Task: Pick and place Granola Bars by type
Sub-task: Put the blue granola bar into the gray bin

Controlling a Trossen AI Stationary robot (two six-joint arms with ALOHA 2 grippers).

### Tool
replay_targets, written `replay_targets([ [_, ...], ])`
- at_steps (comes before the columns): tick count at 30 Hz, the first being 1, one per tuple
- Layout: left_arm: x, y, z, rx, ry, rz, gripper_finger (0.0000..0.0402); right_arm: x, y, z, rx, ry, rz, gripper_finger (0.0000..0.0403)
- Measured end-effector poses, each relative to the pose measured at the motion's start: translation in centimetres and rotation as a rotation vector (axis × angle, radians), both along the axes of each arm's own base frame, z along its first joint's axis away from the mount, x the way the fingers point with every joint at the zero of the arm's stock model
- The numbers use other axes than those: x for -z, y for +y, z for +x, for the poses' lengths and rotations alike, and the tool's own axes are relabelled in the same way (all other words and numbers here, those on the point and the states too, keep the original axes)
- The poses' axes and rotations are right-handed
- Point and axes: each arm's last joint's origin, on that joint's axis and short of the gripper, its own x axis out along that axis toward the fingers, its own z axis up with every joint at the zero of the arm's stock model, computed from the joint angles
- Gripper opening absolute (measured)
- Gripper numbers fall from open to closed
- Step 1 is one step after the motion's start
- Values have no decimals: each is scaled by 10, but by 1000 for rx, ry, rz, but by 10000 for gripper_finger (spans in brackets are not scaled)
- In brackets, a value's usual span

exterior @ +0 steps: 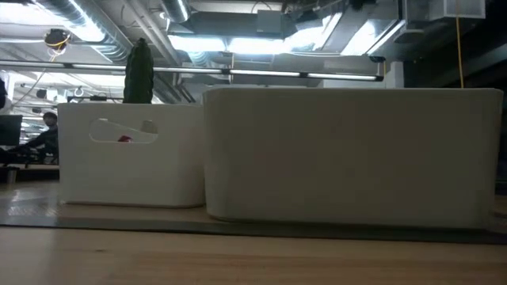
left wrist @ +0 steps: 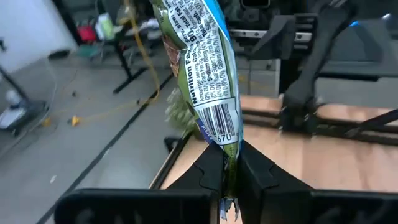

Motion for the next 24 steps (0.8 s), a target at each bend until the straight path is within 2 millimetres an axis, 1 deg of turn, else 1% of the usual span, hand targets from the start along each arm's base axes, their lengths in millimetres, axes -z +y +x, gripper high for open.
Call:
replay_targets([
  [3, 1, -14, 11, 49, -22, 29, 12, 1, 16, -7, -25, -234, -12, 292],
  [6, 4, -25, 23, 83, -41, 31, 12, 1, 21, -6, -54, -313, 49, 292],
  [10, 10, -34, 38, 115, -37, 48, 13, -3, 25, 7, -133, -297, 80, 292],
  [12, 14, -38, 45, 132, -28, 61, 12, -9, 28, 15, -158, -299, 78, 294],
  [16, 18, -41, 55, 155, -30, 62, 13, -19, 31, 35, -201, -272, 75, 312],
  [21, 19, -42, 60, 165, -47, 75, 13, -30, 36, 62, -262, -190, 65, 348],
  [24, 18, -41, 60, 165, -53, 76, 12, -38, 43, 78, -301, -180, 32, 356],
])
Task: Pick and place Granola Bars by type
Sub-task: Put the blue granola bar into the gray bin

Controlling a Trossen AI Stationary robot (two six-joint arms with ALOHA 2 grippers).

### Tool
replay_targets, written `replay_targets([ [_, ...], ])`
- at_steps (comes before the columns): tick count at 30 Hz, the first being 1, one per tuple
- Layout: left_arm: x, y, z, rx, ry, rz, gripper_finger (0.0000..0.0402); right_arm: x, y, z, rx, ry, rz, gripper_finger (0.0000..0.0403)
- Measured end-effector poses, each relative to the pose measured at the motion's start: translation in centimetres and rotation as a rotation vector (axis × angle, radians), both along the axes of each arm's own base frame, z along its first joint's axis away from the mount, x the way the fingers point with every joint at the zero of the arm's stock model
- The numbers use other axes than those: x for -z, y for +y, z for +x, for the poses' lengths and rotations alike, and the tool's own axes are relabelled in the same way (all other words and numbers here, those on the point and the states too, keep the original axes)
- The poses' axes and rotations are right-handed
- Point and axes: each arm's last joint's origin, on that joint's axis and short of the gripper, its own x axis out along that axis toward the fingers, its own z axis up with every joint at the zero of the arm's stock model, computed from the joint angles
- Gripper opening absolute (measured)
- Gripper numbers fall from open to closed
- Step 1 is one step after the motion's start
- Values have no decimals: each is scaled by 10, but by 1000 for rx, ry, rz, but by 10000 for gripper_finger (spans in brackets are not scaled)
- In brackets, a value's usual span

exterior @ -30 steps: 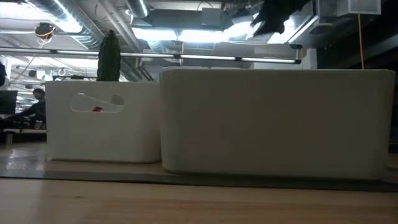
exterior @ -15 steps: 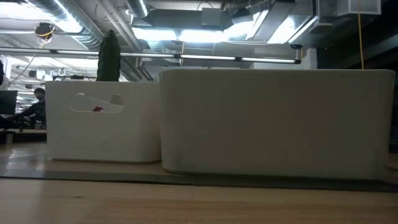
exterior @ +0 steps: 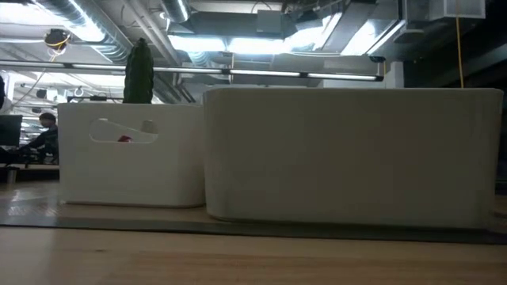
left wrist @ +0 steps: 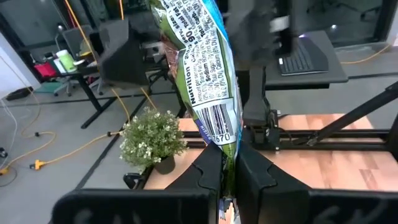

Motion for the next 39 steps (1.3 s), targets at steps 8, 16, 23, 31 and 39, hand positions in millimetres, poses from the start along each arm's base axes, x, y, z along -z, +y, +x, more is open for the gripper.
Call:
replay_targets([
  [8, 0, 1, 0, -14, 0, 4, 14, -15, 12, 28, -47, 13, -93, 330],
  [16, 0, 1, 0, -19, 2, 13, 28, -12, 14, 27, -51, 79, -109, 150],
  [23, 0, 1, -1, -19, 2, 13, 54, -12, 14, 26, -46, 72, -129, 41],
  [31, -9, -10, -47, 86, 97, -77, 126, -28, 16, -6, 81, 84, -147, 39],
  [39, -41, -17, -119, 75, -51, -216, 196, -22, 41, -55, 59, 343, -48, 40],
])
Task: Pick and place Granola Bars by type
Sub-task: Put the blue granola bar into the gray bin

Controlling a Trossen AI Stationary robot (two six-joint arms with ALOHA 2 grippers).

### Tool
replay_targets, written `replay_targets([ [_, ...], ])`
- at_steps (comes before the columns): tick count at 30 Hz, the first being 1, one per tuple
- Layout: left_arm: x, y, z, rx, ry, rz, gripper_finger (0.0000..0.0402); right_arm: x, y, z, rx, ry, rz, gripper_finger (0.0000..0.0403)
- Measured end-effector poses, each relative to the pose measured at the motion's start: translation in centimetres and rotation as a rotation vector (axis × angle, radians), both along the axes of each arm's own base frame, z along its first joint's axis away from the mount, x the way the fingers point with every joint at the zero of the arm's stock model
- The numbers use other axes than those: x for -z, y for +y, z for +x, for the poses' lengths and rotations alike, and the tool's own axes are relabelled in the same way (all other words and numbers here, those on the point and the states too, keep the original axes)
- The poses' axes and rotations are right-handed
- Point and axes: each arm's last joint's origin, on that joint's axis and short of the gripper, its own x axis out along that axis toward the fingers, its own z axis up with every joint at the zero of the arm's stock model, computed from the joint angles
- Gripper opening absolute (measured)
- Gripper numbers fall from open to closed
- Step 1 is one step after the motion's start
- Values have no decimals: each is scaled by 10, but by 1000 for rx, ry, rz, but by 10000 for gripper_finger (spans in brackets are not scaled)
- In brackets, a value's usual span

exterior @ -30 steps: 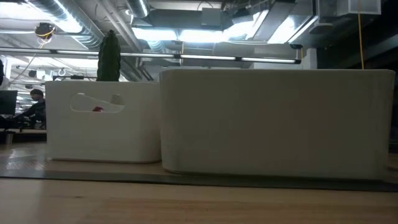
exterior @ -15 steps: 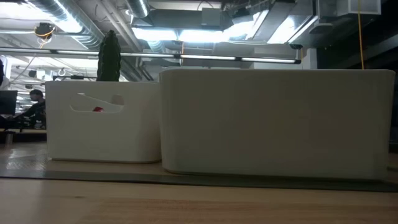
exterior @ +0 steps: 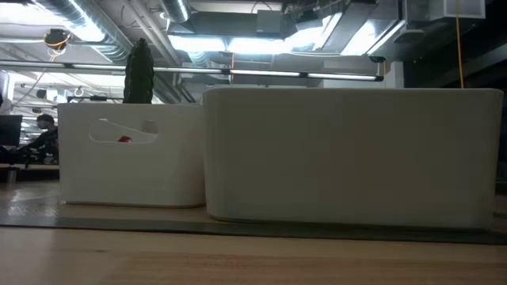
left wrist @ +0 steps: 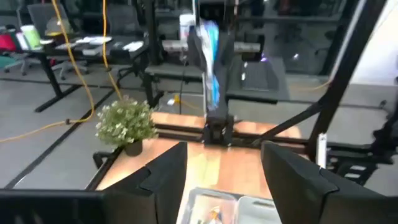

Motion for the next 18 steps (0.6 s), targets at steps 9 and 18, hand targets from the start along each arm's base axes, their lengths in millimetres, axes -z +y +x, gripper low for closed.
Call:
replay_targets([
  [9, -3, -14, -13, 31, -17, 50, 193, 15, 65, -9, -18, 164, 54, 37],
  [18, 6, -20, 3, 35, 53, 122, 191, 89, 100, 62, 111, 538, 26, 39],
])
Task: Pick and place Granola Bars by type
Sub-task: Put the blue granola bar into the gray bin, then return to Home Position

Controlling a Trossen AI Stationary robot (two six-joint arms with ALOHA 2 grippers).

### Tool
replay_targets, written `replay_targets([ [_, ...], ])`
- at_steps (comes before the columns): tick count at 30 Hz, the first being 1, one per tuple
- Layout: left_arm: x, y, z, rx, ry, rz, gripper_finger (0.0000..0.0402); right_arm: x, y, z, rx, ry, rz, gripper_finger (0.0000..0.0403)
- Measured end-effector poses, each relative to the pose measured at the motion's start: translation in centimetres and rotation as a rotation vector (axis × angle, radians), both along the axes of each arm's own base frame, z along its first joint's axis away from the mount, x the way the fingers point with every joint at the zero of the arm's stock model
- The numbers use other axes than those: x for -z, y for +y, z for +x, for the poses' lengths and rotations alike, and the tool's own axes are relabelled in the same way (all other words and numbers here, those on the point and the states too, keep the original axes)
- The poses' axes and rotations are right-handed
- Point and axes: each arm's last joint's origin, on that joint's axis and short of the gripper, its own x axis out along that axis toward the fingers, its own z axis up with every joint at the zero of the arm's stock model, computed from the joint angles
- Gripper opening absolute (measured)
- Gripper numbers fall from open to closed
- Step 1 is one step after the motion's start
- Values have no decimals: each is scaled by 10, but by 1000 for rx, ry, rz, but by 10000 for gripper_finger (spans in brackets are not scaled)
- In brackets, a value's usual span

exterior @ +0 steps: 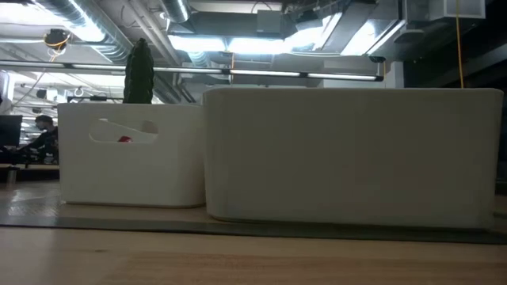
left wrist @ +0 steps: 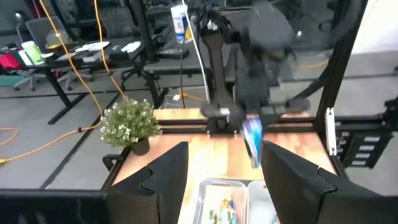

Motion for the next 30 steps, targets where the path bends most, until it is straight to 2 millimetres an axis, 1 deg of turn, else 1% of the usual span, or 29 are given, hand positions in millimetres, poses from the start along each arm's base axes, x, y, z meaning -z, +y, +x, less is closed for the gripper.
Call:
replay_targets([
  [4, 6, -3, 8, -2, 33, 14, 188, 48, 11, 25, -39, 250, -40, 37],
  [7, 8, -5, 13, -1, 46, 19, 187, 81, 17, 39, -88, 409, -68, 48],
  [9, 10, -6, 15, -1, 54, 22, 187, 95, 21, 46, -106, 460, -72, 54],
  [13, 12, -7, 18, -5, 71, 22, 187, 114, 27, 57, -156, 515, -20, 49],
  [17, 13, -7, 17, -11, 74, 14, 190, 118, 30, 60, -160, 522, 51, 49],
  [20, 13, -7, 17, -15, 75, 17, 191, 117, 30, 60, -134, 526, 74, 73],
  [23, 13, -7, 17, -16, 74, 17, 191, 109, 28, 56, -125, 512, 86, 120],
  [27, 13, -7, 17, -16, 75, 17, 191, 96, 23, 49, -51, 475, 103, 203],
  [30, 13, -7, 17, -1, 79, 33, 189, 80, 16, 37, 2, 444, 76, 255],
])
